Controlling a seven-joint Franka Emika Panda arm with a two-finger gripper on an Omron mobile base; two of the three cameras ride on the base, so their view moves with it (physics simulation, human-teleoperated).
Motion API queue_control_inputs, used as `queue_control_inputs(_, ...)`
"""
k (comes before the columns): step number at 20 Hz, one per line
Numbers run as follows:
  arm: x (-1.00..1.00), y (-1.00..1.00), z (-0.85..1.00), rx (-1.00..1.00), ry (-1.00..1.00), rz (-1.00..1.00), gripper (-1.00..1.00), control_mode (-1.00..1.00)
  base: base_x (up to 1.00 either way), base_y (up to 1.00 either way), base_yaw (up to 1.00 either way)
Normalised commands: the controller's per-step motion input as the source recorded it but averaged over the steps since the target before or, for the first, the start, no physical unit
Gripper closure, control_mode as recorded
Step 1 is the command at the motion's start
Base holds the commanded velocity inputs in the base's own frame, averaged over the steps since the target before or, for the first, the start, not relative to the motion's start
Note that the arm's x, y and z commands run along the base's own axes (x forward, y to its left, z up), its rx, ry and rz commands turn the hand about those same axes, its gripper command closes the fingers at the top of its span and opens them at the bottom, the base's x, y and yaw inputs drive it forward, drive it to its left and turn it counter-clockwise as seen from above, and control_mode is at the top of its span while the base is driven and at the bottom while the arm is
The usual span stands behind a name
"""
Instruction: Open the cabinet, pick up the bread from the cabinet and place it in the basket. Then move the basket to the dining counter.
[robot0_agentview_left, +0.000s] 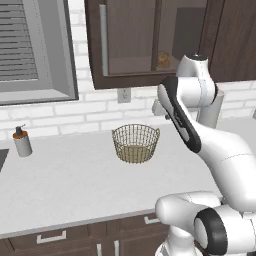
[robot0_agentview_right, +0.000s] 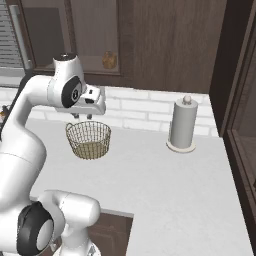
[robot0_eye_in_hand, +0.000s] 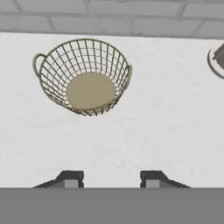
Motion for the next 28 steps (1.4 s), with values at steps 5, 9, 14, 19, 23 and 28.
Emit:
queue_control_inputs(5,0.00,0.11,0.00,-0.07,-0.03,0.00,-1.00,-1.00,0.00,0.00,0.00)
queue_control_inputs(9,-0.18,0.12,0.05,-0.11,-0.45,0.00,-1.00,-1.00,0.00,0.00,0.00)
queue_control_inputs(14,-0.29,0.18,0.52,-0.01,-0.53,0.00,-1.00,-1.00,0.00,0.00,0.00)
queue_control_inputs(19,-0.24,0.79,0.71,0.03,-0.29,0.00,-1.00,-1.00,0.00,0.00,0.00)
queue_control_inputs(23,-0.14,1.00,0.74,0.06,-0.21,0.00,-1.00,-1.00,0.00,0.00,0.00)
queue_control_inputs(28,-0.01,1.00,0.88,0.00,-0.03,0.00,-1.00,-1.00,0.00,0.00,0.00)
